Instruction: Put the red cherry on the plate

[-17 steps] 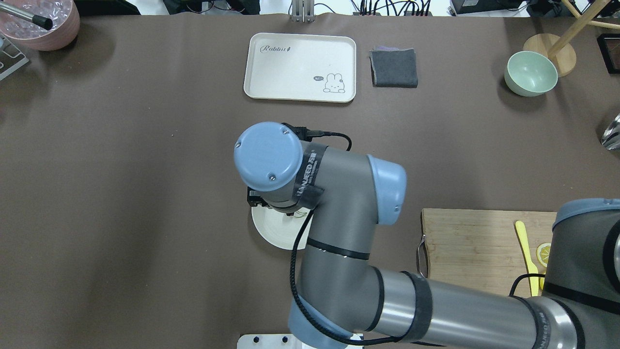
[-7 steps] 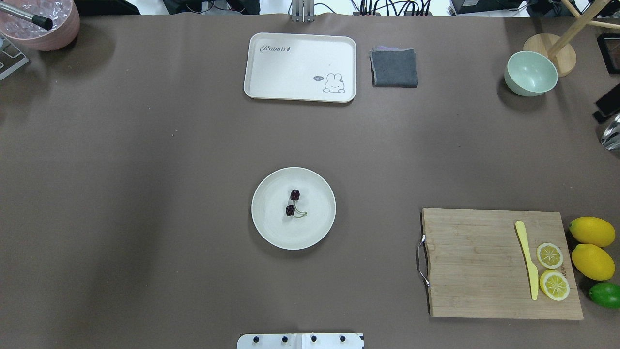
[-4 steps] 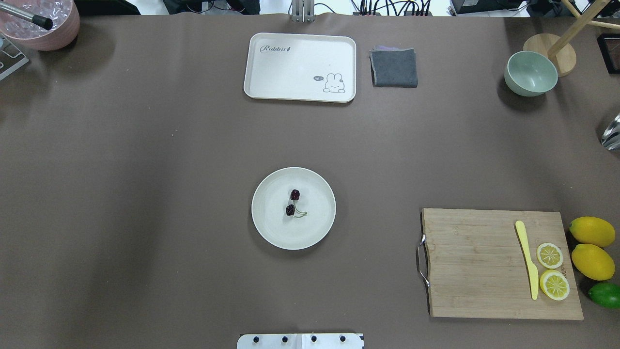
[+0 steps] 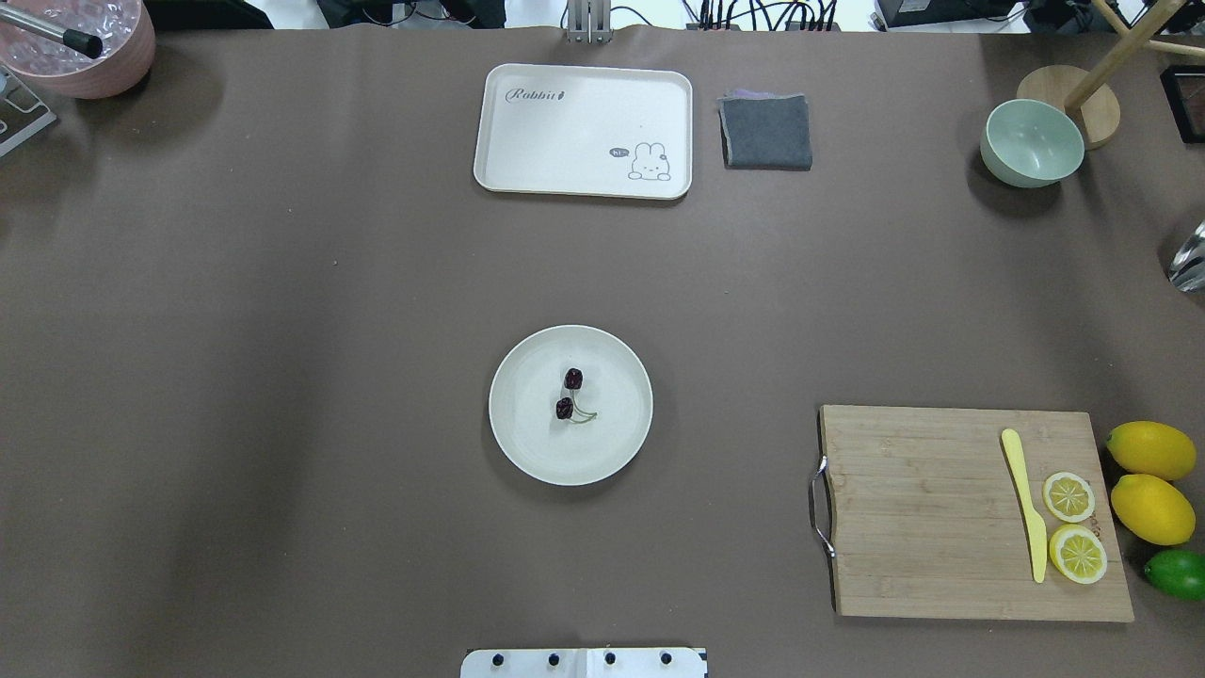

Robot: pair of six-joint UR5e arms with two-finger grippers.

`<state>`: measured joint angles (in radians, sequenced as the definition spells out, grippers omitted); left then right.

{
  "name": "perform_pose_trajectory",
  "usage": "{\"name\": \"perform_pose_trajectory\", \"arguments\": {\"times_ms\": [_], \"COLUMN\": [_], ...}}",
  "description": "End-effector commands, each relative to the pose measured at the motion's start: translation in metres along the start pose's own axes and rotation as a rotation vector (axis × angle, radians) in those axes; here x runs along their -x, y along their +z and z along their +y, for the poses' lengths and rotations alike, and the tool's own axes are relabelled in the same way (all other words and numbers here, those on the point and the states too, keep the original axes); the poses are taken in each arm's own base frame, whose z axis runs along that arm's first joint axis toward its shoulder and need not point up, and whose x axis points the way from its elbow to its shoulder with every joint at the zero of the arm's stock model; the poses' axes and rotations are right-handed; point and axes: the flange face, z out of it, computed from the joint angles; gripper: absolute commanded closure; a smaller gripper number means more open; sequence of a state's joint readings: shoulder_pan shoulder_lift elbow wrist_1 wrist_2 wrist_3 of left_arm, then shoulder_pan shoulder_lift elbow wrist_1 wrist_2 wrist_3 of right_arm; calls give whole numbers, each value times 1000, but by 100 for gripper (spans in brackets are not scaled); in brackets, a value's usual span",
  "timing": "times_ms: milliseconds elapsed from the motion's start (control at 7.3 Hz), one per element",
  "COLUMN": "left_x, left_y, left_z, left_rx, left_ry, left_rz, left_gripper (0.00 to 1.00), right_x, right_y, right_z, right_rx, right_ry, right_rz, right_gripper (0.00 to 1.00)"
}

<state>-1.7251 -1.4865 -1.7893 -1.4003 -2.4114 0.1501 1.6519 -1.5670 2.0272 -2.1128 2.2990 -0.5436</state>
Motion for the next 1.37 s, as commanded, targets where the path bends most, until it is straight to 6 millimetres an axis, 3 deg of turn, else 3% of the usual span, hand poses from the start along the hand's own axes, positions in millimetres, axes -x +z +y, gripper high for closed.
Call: {"name": "perform_pose_trajectory", "arguments": {"times_ms": [0,274,411,548,685,1096,1233], "left_x": [-2,-4,-3,-5,-4,-5,-5], "left_y": [-2,-5,-4,-4,-5,-6,-6], "left_z": [0,1,1,0,0,-1,0], "left_rx": [-5,-10,-8,-9,-12,-21,-20], "left_ry": [5,9,8,10,11,20,19], "left_rz": [-1,-1,-1,0,0,-1,-1], "left_gripper": [2,2,2,2,2,2,2], "right_x": [38,69,99,103,89,57,37], "right_y": [-26,-43,-38,-22,-11,18,39], "right_z": [18,-19,-54,-96,-118,-134,-148], "right_rx": [-44,-31,-12,27,49,69,61], "right_ry": [81,221,248,204,170,123,132], "right_rz": [-19,-51,-56,-69,-74,-112,-164], "right_gripper": [0,0,0,0,0,0,0]}}
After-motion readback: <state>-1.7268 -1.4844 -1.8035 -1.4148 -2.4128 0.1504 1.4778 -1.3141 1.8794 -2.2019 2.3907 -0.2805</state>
